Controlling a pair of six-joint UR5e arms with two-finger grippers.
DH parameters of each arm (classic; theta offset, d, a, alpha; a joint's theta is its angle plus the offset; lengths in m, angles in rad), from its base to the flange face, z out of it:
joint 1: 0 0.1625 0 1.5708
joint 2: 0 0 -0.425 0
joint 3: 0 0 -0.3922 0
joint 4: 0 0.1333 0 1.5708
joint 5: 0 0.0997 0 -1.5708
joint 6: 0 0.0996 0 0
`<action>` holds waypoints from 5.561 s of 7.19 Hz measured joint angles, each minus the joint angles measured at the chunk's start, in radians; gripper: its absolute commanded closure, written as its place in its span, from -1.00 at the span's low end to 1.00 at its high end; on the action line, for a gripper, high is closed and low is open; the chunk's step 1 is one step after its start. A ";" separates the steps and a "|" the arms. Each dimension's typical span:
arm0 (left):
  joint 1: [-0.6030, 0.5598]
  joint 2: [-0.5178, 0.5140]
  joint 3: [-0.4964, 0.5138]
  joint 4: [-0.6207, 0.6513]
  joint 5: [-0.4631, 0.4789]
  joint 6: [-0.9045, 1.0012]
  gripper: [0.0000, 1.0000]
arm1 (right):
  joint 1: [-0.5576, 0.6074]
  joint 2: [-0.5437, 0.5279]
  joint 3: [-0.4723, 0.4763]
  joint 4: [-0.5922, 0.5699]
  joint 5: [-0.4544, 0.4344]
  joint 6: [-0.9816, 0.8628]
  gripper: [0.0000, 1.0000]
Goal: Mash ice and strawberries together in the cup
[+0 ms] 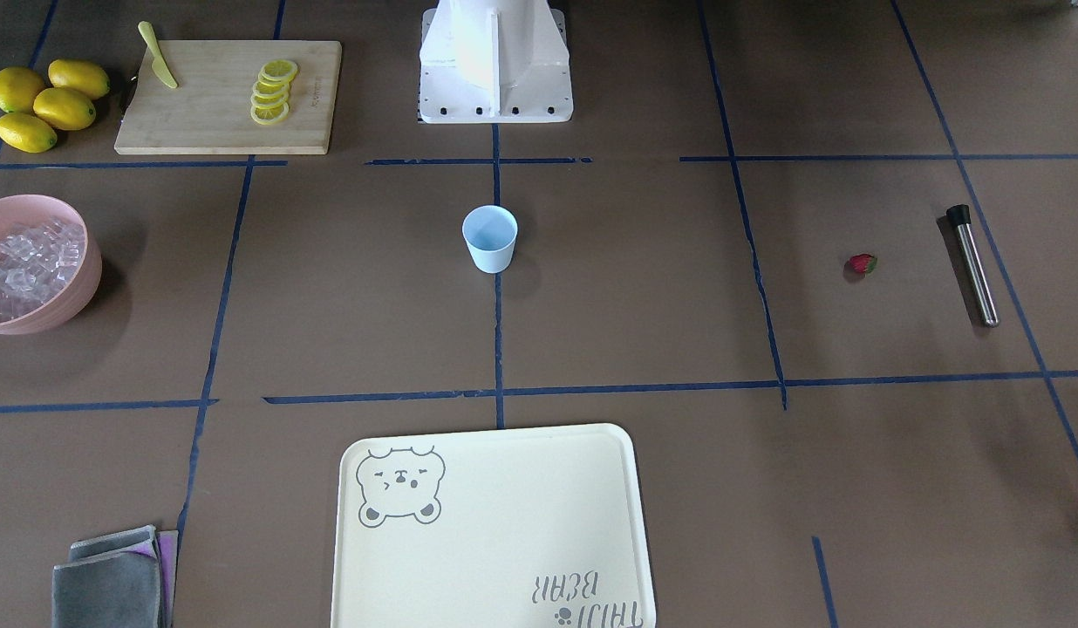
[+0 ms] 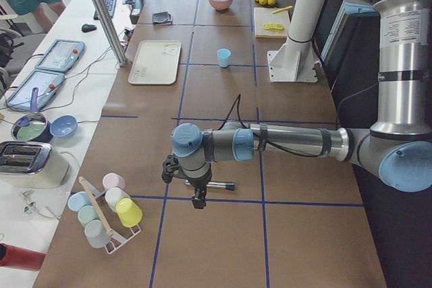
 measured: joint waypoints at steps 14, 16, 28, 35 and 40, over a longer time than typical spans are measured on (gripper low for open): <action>0.019 -0.003 0.007 -0.005 -0.001 -0.002 -1.00 | -0.282 0.073 0.071 0.251 0.005 0.019 -0.98; 0.030 -0.003 0.014 -0.006 -0.001 -0.002 -1.00 | -0.390 0.075 0.076 0.300 -0.068 0.027 -0.98; 0.031 -0.009 0.020 -0.005 0.000 -0.002 -1.00 | -0.530 0.063 0.008 0.304 -0.139 0.020 0.58; 0.031 -0.009 0.017 -0.005 0.000 -0.001 -1.00 | -0.429 0.078 0.067 0.293 -0.051 0.034 0.97; 0.031 -0.010 0.018 -0.005 0.000 -0.002 -1.00 | -0.569 0.316 0.195 0.130 -0.061 0.683 1.00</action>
